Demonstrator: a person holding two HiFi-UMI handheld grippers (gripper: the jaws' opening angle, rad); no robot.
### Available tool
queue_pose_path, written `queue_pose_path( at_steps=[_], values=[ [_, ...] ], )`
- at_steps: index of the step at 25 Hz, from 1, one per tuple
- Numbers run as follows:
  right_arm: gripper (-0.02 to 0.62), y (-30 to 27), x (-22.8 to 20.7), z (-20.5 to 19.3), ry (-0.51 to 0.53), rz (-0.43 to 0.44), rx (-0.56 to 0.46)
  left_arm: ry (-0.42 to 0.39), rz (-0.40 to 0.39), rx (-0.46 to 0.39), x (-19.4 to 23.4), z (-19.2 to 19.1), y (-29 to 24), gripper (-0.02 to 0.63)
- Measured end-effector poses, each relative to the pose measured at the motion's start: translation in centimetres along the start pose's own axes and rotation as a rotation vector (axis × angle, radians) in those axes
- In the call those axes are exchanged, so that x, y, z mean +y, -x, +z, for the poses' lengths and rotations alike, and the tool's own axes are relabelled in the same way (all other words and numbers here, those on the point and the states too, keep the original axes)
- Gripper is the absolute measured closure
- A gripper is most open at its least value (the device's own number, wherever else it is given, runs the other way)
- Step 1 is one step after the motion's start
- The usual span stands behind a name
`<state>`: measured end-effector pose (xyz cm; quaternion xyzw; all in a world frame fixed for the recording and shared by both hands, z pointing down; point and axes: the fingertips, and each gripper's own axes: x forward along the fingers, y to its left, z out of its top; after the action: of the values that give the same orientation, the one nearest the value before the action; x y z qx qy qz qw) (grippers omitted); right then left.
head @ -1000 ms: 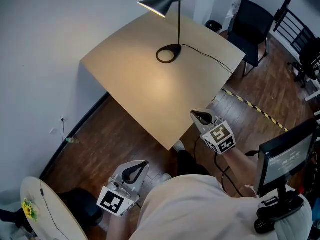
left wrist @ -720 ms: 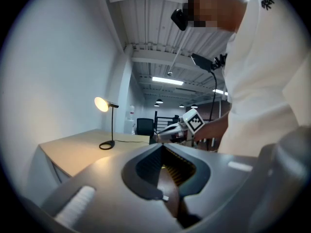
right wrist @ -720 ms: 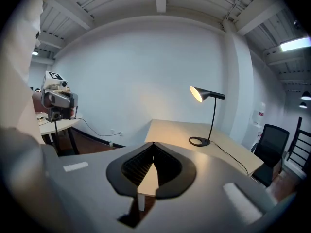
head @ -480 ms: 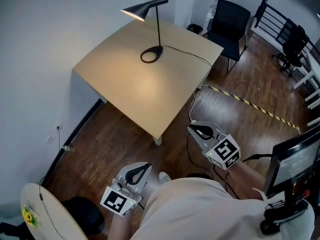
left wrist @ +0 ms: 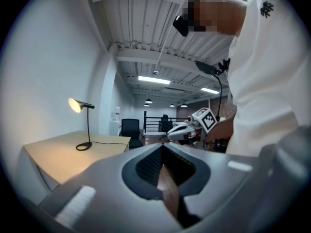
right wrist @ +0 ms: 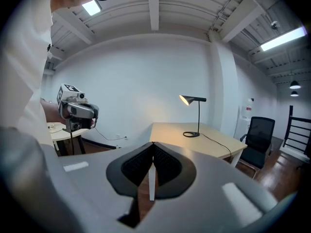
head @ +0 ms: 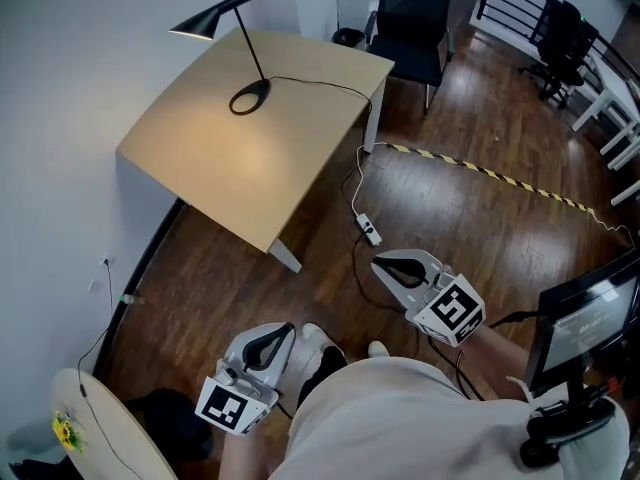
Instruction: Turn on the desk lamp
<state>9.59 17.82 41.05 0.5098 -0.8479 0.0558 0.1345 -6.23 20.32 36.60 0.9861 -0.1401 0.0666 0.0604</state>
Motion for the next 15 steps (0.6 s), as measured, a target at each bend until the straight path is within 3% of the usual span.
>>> queue_pose_path(
  at_steps=[7,15],
  values=[
    [0.592,6.3,1.7,-0.9,-0.021,0.039,-0.005,0.041,0.027,0.042,-7.0,-1.2,-0.5,0.589],
    [0.591,11.0,5.6,0.6,-0.052,-0.019,-0.078,0.009,-0.049,0.034,-12.2,-1.3,2.3,0.589]
  ],
)
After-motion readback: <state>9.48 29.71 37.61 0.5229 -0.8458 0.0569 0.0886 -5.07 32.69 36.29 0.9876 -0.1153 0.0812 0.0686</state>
